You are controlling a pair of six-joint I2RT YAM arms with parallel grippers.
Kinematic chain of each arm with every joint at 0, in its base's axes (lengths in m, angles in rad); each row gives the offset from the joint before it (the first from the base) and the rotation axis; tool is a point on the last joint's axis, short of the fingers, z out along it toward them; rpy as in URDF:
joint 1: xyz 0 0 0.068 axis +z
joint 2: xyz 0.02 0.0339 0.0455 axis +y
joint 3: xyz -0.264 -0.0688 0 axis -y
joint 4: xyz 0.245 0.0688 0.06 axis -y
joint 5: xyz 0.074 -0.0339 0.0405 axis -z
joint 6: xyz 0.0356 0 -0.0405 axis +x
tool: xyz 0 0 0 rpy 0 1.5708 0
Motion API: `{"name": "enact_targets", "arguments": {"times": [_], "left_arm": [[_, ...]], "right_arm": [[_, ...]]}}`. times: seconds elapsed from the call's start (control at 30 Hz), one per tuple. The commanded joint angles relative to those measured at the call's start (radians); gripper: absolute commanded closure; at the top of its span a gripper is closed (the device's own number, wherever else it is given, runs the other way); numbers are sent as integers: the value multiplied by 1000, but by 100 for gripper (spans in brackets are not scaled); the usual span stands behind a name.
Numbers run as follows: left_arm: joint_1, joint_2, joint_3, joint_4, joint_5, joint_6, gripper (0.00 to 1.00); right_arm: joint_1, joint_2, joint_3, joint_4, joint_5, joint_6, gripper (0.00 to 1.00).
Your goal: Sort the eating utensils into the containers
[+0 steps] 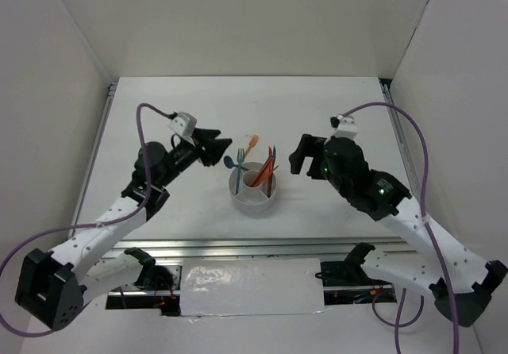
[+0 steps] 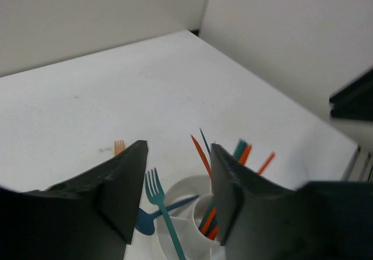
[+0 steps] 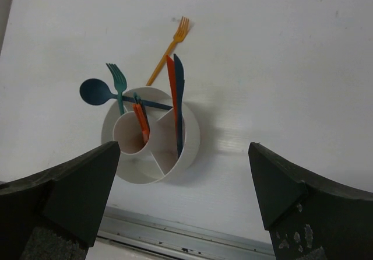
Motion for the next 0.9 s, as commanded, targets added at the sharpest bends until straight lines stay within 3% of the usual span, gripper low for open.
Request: {"name": "enact_targets", "arguments": {"times": [0.0,0.03,0.13,0.23,0.3,0.43,0.67,0.87], "left_arm": [[67,-44,159,-304,-163,2,36],[81,-39,191,-358,-205,-12,31],[174,60,366,-582,-175,8,30],[248,270,558,-734,-109,11,31],[263,492,708,-824,-95,14,35],[233,716,905,-883,22,62,32],[141,1060,1263,-1090,91,160,28],[99,1202,1348,-1180,100,227,27]], "right_arm": [[-2,97,99,24,-42,-25,0],[-2,149,117,33,-48,-33,0],[-2,236,186,52,-82,-44,0],[-1,284,239,69,-85,-47,0],[-1,298,274,72,-68,-50,0],[-2,307,292,54,-26,-30,0],[-5,278,251,9,-6,92,0],[-13,307,249,-40,20,134,0]]}}
